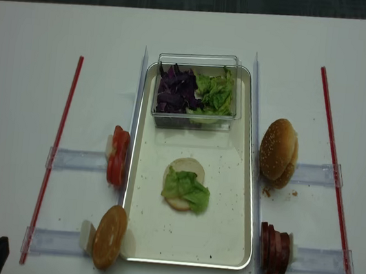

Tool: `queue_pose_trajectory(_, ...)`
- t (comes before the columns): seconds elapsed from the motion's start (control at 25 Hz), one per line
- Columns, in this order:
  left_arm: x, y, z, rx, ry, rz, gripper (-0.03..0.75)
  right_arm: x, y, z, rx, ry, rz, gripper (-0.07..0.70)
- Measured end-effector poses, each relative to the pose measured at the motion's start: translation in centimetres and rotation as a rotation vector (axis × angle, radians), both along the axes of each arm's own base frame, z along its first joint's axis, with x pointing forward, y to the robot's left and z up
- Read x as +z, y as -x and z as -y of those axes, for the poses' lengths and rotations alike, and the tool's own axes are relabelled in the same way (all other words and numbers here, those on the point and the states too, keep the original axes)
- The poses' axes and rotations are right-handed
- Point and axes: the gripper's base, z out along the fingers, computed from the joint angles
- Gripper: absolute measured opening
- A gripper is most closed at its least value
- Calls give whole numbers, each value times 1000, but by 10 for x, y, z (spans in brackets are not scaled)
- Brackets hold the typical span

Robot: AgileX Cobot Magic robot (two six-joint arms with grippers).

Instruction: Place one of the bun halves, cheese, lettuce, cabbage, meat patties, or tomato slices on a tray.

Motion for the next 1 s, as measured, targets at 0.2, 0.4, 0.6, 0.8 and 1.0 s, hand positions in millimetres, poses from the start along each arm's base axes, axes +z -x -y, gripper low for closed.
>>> queue_pose_trajectory(0.2,0,0,0,0,0,0,653,0,0,0,0,0,0,593)
queue_pose_trajectory(0.4,0,0,0,0,0,0,653,0,0,0,0,0,0,593)
queue_pose_trajectory(0.6,0,0,0,0,0,0,653,0,0,0,0,0,0,593)
queue_pose_trajectory(0.8,0,0,0,0,0,0,653,0,0,0,0,0,0,593)
queue_pose_trajectory(1.0,0,0,0,0,0,0,653,-2,-1,0,-3,-5,-8,593)
